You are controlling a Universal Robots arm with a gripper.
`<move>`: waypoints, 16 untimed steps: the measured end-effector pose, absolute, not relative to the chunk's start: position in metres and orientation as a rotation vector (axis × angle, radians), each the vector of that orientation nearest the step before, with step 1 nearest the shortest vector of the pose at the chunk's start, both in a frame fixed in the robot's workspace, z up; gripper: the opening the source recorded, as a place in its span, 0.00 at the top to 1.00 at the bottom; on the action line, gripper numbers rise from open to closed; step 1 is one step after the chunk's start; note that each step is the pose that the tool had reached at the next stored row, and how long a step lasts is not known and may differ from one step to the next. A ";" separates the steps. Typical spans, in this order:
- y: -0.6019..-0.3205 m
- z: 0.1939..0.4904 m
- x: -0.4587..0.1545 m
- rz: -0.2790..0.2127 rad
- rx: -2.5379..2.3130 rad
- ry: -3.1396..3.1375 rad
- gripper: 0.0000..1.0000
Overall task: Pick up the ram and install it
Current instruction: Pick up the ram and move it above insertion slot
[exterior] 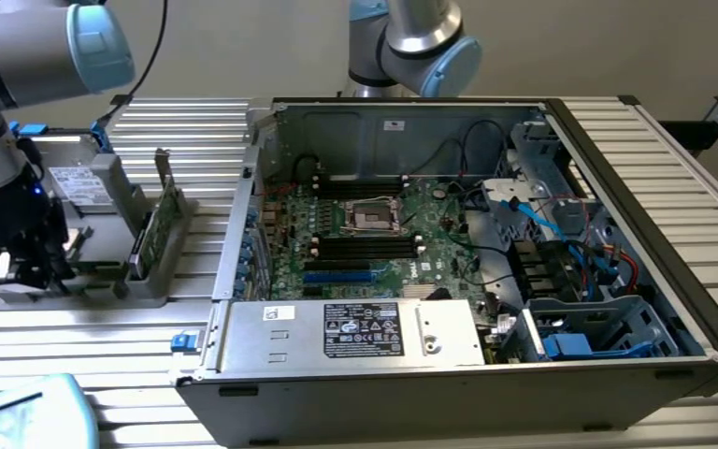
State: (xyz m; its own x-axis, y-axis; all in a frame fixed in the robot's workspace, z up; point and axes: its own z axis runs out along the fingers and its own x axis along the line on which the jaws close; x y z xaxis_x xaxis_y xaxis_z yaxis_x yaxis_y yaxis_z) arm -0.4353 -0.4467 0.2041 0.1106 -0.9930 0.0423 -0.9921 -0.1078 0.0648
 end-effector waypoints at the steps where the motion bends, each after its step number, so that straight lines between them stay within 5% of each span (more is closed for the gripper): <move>1: -0.447 0.203 -0.435 -0.018 2.283 -2.045 0.67; 16: -0.447 0.194 -0.429 -0.030 2.276 -2.038 0.67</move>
